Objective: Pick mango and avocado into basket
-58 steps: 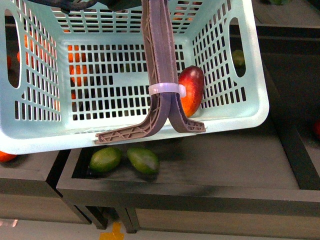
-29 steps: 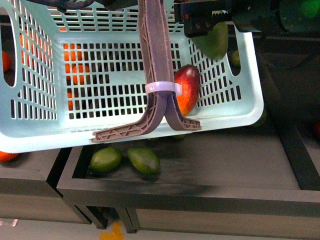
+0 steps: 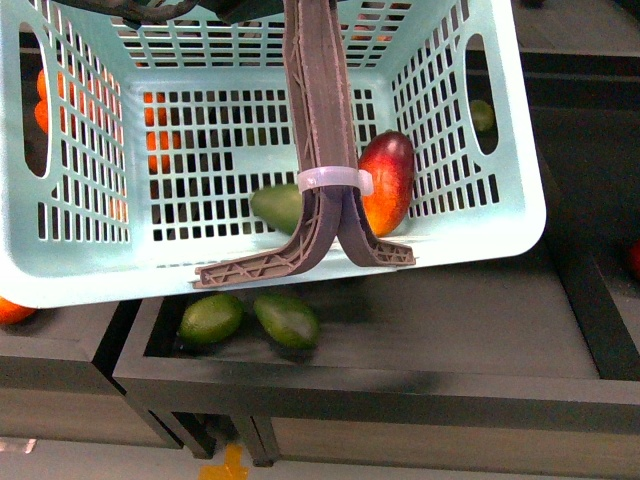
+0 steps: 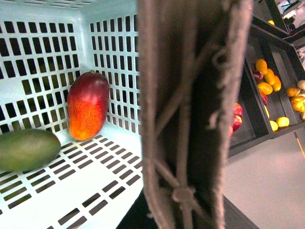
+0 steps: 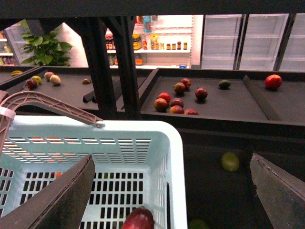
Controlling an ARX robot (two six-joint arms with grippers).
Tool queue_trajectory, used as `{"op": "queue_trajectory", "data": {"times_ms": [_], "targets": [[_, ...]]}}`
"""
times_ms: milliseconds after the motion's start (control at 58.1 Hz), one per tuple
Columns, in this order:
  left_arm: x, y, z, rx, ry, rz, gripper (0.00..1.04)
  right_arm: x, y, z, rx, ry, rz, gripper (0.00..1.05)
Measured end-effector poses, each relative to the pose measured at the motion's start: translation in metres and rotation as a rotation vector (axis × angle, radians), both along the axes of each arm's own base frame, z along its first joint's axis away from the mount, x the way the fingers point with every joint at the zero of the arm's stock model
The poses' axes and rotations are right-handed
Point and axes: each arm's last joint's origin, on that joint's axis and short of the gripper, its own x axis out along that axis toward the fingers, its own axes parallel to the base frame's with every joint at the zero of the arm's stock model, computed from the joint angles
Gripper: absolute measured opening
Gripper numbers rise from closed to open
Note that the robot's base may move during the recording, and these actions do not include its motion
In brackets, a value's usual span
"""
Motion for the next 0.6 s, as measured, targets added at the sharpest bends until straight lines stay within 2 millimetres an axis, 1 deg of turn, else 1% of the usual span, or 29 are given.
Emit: {"op": "queue_trajectory", "data": {"times_ms": [103,189,275,344,379,602], "targets": [[0.000,0.000,0.000,-0.004,0.003,0.002,0.06,-0.043,-0.022,-0.009,0.030,0.014,-0.056,0.97],[0.000,0.000,0.000,-0.002,0.002,0.004,0.06,-0.076,-0.039,-0.023,0.050,0.037,-0.095,0.97],[0.000,0.000,0.000,-0.002,0.003,0.005,0.06,-0.096,-0.049,-0.037,0.057,0.045,-0.122,0.97],[0.000,0.000,0.000,-0.003,0.003,0.004,0.06,-0.107,-0.055,-0.048,0.058,0.046,-0.144,0.97],[0.000,0.000,0.000,-0.003,0.003,0.003,0.06,-0.110,-0.056,-0.051,0.058,0.046,-0.148,0.97],[0.000,0.000,0.000,-0.003,0.003,0.002,0.06,-0.112,-0.057,-0.051,0.062,0.034,-0.150,0.97]]}}
